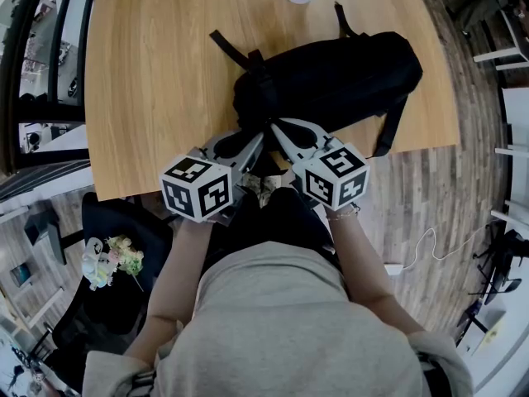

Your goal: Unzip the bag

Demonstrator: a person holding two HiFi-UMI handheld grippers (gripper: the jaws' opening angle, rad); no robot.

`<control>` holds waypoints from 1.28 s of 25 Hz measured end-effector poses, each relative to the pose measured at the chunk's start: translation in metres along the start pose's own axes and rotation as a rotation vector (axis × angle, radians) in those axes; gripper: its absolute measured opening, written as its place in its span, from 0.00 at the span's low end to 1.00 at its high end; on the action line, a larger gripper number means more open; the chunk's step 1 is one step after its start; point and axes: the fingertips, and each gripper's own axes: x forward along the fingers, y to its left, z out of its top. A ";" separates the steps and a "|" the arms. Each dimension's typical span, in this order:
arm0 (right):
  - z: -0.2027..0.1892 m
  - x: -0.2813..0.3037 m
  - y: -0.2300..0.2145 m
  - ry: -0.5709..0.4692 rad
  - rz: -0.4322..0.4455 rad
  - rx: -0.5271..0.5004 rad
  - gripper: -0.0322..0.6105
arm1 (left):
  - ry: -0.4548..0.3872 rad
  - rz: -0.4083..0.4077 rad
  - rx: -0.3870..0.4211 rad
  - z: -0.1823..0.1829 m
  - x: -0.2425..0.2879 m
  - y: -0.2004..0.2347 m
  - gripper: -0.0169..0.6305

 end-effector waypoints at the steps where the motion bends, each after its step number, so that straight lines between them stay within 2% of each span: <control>1: 0.001 -0.003 0.001 -0.007 0.002 0.000 0.08 | 0.000 -0.002 0.001 0.001 0.000 0.000 0.13; 8: 0.002 -0.009 0.007 -0.023 0.011 -0.004 0.08 | 0.006 -0.010 0.003 0.001 0.000 -0.001 0.13; 10: 0.001 -0.007 0.005 -0.014 -0.010 -0.025 0.14 | 0.007 -0.010 0.005 0.001 0.000 -0.001 0.13; 18: 0.002 -0.002 0.002 -0.018 -0.007 0.009 0.13 | 0.007 -0.011 0.002 0.001 0.002 -0.001 0.13; 23: 0.003 0.001 0.006 0.015 -0.071 -0.135 0.14 | 0.015 -0.013 0.009 0.000 0.001 -0.001 0.13; 29: 0.002 0.005 0.005 0.017 -0.113 -0.215 0.14 | 0.026 -0.012 0.026 -0.002 0.002 -0.001 0.13; 32: 0.003 0.003 0.004 0.013 -0.131 -0.215 0.11 | 0.022 -0.017 0.020 -0.002 0.002 -0.002 0.13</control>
